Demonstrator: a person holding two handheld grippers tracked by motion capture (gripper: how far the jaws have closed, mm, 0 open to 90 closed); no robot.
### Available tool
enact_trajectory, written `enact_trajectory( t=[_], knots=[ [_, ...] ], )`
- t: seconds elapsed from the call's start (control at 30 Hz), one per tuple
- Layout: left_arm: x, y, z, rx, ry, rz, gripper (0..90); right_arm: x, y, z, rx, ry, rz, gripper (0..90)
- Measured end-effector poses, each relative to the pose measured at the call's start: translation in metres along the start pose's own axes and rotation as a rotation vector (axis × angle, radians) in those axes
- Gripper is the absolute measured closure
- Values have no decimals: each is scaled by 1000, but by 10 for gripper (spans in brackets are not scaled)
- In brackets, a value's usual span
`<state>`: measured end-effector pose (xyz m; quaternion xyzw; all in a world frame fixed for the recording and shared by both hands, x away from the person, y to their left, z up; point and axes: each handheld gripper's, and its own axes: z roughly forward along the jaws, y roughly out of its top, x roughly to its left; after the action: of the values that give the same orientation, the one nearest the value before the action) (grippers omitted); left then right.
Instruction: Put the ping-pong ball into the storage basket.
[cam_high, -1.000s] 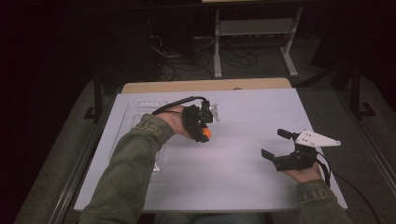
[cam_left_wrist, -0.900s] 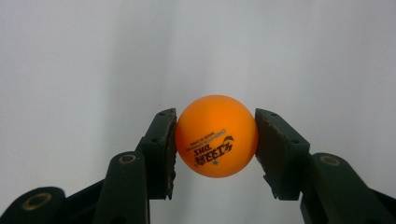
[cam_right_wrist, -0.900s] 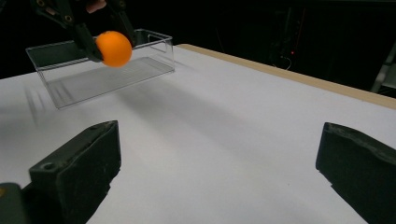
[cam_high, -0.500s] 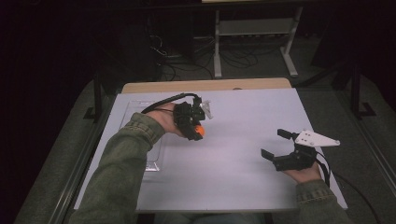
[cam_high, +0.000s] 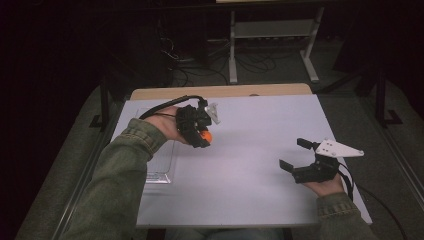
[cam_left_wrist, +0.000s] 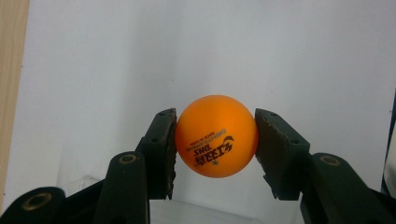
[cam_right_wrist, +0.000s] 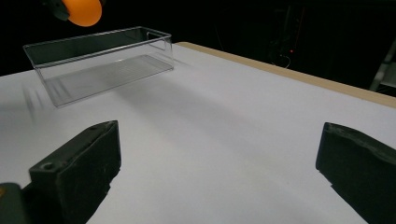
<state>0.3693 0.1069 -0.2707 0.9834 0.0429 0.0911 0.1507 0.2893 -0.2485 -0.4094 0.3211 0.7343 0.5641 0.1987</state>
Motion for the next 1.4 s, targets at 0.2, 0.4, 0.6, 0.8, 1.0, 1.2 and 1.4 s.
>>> enact_trajectory(
  t=[0.2, 0.4, 0.6, 0.8, 1.0, 1.2, 1.4],
  knots=[
    [-2, -6, -7, -5, 10, -10, 506, 0, 0, 0, 0, 2, 1, 0],
    [-3, -13, -12, -2, 21, -19, 506, 1, 0, 0, -1, 5, 1, 0],
    [-3, -22, -17, 6, 34, -32, 506, 1, 0, 1, 2, 7, -1, 0],
    [-4, -30, -21, 13, 42, -41, 506, 1, 0, 2, 5, 8, -3, 0],
    [-4, -38, -26, 12, 58, -51, 506, 1, 0, 2, 5, 11, -4, 0],
    [-3, -46, -30, 25, 67, -59, 506, 1, 0, 2, 3, 8, -5, 0],
    [-2, -53, -32, 31, 76, -71, 506, 2, 0, 2, 4, 4, -3, 0]
  ],
)
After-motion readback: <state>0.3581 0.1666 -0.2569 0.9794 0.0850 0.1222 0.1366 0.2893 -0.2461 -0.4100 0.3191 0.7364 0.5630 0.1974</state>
